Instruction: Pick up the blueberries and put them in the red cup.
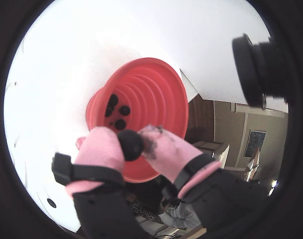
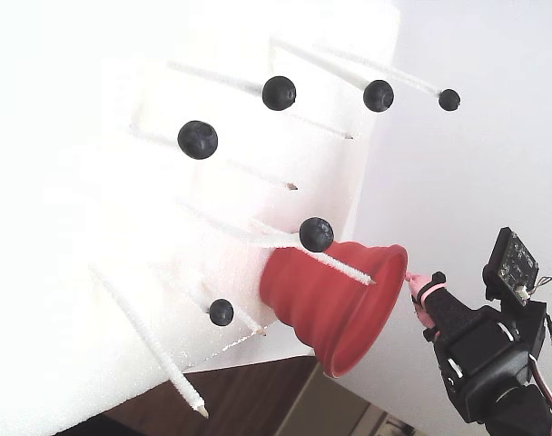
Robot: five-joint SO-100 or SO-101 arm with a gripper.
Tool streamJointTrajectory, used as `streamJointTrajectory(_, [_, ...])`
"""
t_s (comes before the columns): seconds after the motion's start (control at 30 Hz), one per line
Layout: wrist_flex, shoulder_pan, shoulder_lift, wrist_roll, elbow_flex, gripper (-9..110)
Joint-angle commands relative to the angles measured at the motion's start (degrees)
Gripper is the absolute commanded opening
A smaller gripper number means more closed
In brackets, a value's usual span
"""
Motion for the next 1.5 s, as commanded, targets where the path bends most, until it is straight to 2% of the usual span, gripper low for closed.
streamJointTrajectory(0.0, [0.44, 3.78, 6.94, -0.35, -0.62, 10])
streamJointTrajectory(1.03, [2.55, 11.43, 9.32, -2.11, 4.92, 14])
streamJointTrajectory(1.47, [5.27, 10.63, 12.04, -1.41, 5.71, 15])
